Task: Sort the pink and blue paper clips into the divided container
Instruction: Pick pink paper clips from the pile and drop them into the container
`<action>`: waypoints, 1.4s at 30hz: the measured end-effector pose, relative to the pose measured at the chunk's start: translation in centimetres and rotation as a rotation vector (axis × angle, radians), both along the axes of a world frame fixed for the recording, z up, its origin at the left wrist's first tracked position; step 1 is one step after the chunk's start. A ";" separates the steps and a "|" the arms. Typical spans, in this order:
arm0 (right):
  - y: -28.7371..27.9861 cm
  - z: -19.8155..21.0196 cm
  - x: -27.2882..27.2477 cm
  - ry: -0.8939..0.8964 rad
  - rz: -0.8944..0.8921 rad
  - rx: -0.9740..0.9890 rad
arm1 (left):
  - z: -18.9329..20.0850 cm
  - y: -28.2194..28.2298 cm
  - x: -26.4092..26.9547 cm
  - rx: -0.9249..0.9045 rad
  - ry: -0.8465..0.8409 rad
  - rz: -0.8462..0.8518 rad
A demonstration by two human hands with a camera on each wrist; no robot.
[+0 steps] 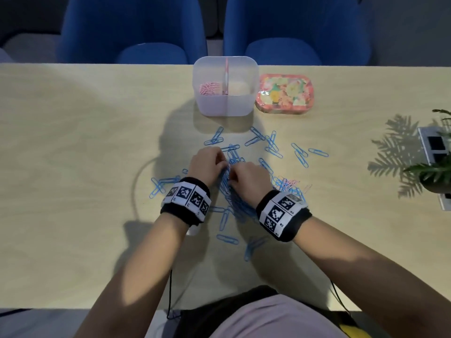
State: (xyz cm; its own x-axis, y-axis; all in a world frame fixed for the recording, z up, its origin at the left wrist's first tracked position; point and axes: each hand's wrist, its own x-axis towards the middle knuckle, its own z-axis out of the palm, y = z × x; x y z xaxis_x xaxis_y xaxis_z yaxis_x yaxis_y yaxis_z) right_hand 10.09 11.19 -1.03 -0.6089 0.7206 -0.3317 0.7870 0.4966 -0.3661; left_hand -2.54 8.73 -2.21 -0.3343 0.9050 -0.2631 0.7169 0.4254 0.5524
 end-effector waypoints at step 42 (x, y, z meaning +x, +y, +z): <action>3.1 -0.8 0.7 0.081 -0.102 -0.143 | -0.3 -4.4 0.7 -0.122 -0.008 0.206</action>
State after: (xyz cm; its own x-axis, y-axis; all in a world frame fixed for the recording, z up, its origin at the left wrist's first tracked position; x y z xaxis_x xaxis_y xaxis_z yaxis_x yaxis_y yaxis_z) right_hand 10.80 14.30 -1.85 -0.5638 0.7290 -0.3881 0.7957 0.3536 -0.4918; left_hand -1.83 4.29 -2.50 -0.5065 0.7791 -0.3695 0.6038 0.6264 0.4930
